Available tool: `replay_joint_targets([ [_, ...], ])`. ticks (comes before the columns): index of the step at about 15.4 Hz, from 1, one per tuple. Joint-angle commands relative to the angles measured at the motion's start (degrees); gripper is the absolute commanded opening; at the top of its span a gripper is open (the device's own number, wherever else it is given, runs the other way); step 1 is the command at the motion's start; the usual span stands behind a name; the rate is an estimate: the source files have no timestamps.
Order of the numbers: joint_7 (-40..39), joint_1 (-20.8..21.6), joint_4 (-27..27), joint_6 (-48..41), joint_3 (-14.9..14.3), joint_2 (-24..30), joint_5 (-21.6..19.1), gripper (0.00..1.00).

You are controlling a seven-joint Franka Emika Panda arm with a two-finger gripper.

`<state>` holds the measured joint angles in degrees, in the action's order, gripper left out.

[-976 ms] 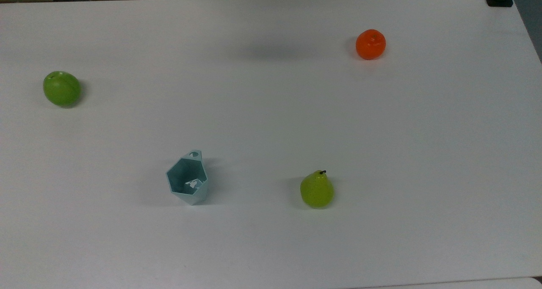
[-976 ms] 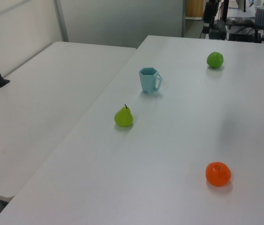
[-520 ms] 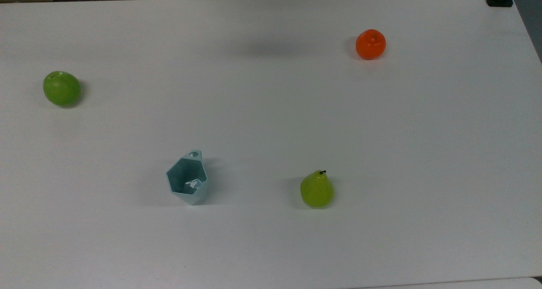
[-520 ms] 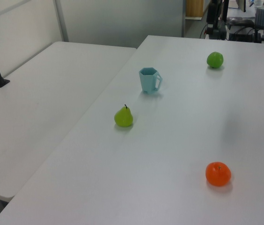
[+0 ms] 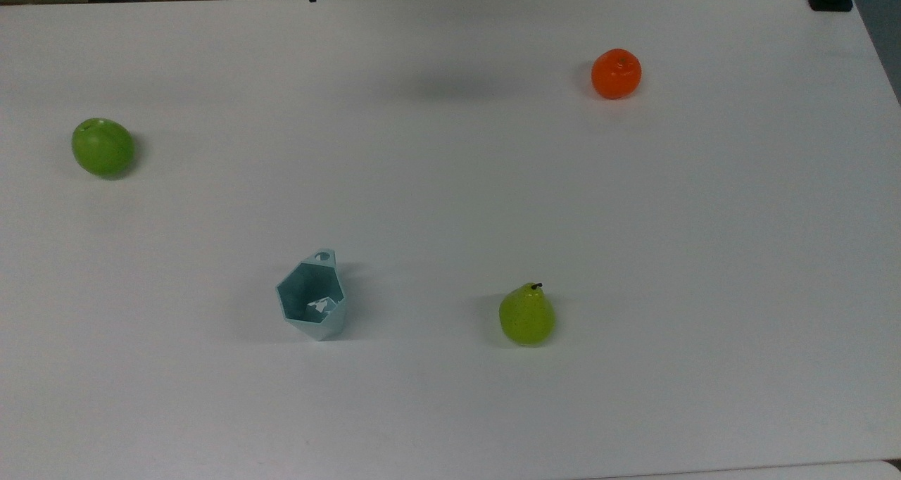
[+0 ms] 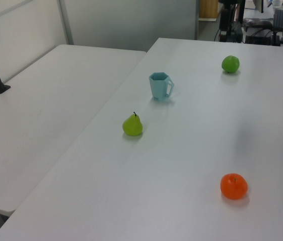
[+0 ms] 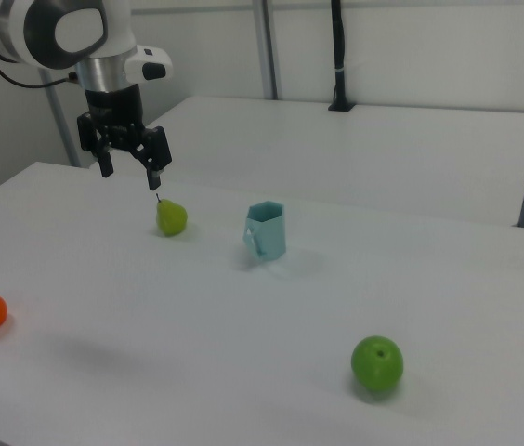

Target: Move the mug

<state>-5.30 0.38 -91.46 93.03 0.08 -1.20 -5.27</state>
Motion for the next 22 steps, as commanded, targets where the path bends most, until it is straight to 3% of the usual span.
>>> replay_joint_targets([
  [1, 0.5, 1.6, 3.0, -0.3, -0.2, -1.3, 1.7, 1.0],
  [6, 12.2, 1.7, 3.3, 6.4, -0.2, -2.9, 1.9, 1.0],
  [15, 28.4, 2.8, 2.3, 26.5, -0.8, -10.0, 7.6, 1.0],
  [22, 27.3, 3.0, 1.6, 36.8, -2.0, -17.0, 13.3, 0.84],
])
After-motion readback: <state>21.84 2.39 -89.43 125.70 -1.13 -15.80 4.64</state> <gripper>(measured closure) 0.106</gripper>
